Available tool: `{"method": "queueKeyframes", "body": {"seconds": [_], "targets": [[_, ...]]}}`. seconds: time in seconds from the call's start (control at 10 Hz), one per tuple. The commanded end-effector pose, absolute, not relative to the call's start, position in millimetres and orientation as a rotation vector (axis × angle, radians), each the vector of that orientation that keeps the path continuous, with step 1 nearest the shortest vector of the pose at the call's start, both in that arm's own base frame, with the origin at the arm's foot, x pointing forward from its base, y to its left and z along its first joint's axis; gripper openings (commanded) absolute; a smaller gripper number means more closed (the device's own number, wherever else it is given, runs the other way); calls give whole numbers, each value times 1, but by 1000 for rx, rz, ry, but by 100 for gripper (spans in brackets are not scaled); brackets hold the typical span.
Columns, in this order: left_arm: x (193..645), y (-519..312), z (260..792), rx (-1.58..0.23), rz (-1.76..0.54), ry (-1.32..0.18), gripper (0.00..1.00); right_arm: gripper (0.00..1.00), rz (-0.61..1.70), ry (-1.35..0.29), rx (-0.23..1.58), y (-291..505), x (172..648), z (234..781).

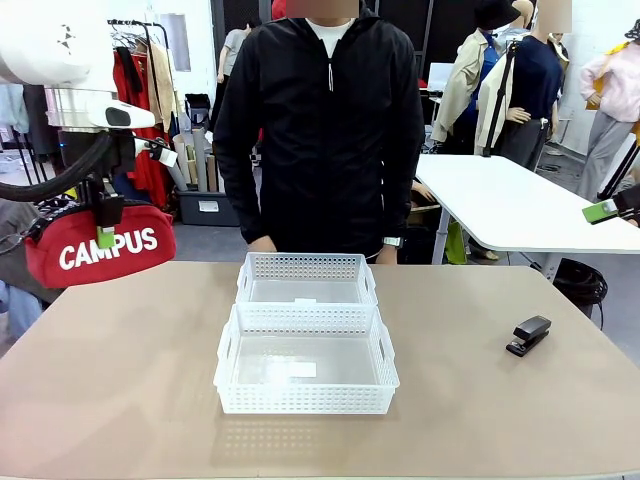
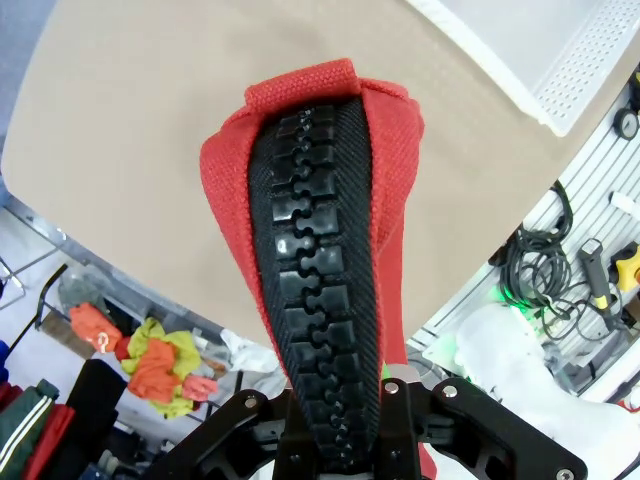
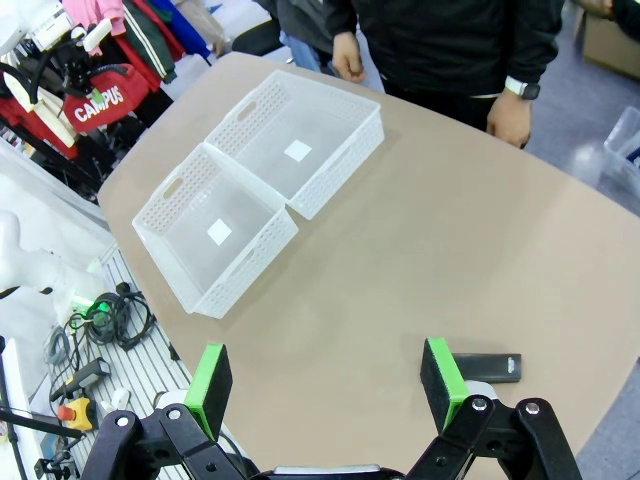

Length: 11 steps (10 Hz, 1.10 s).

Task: Distribute items into two baskets.
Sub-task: Move the picked Pencil pouch towards the Organizing basket indicated by the person, stopping as directed.

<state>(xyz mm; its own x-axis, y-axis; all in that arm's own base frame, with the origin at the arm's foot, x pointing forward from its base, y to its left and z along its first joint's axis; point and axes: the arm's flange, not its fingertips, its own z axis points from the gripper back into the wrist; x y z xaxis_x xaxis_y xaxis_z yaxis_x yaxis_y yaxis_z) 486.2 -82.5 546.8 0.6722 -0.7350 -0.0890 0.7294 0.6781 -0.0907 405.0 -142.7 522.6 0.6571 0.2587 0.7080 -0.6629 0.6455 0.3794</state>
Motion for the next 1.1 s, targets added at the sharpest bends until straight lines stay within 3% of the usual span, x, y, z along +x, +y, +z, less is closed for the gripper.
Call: {"method": "queueKeyframes", "body": {"seconds": [0.0,1.0], "targets": [[485,-84,550,-47,-812,124,0,100,574,-668,679,-142,406,525],[485,-84,550,-47,-812,124,0,100,574,-668,679,-142,406,525]]}}
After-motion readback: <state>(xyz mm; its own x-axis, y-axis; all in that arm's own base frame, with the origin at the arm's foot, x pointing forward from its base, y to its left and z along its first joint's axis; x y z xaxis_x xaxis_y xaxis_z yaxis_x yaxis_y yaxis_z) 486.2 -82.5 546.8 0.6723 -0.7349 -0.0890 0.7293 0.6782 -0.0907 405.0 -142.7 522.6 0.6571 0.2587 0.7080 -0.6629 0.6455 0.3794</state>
